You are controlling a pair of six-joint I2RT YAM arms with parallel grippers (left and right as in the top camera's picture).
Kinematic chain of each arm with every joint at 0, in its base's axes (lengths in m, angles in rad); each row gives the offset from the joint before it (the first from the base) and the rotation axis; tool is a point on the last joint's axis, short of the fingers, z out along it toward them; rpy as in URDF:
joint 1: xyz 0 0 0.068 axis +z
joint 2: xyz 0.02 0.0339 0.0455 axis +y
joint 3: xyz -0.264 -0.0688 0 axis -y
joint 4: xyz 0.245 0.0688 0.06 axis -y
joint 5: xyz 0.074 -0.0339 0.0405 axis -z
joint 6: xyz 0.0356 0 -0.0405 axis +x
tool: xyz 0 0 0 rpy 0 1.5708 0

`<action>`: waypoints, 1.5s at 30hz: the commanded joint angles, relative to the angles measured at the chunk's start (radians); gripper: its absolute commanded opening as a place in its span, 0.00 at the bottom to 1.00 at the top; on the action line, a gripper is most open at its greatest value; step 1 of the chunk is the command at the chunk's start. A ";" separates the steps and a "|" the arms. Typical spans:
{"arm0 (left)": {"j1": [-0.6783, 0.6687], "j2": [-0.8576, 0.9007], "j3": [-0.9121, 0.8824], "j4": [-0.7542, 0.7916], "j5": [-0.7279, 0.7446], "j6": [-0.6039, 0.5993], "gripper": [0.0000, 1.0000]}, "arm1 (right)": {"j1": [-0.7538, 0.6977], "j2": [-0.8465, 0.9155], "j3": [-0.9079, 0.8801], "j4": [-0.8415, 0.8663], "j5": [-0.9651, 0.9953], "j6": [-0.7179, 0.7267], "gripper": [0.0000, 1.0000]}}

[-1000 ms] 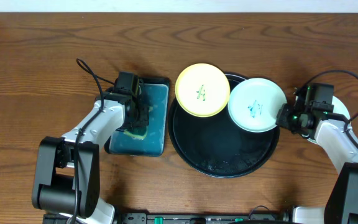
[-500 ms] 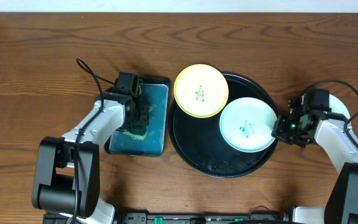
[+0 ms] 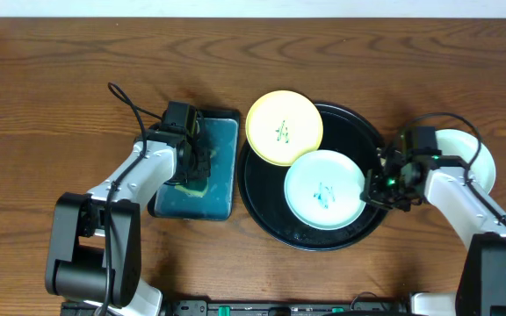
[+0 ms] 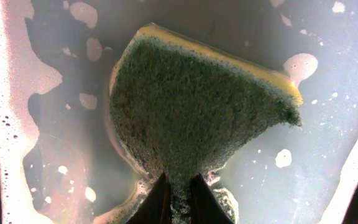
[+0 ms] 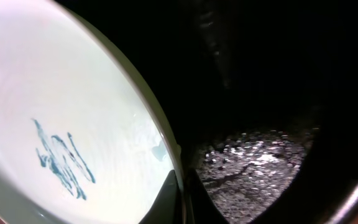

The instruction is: Clean dirty plates on tray and stack at the side

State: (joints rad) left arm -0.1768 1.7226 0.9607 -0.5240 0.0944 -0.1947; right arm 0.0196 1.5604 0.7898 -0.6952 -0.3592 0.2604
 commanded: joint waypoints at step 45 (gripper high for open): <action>0.003 -0.135 0.002 0.016 -0.002 -0.004 0.07 | 0.148 0.002 0.013 -0.053 0.067 0.061 0.01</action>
State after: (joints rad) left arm -0.1768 1.6722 0.9592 -0.5228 0.0948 -0.1947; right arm 0.1501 1.5604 0.7898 -0.7498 -0.2939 0.3103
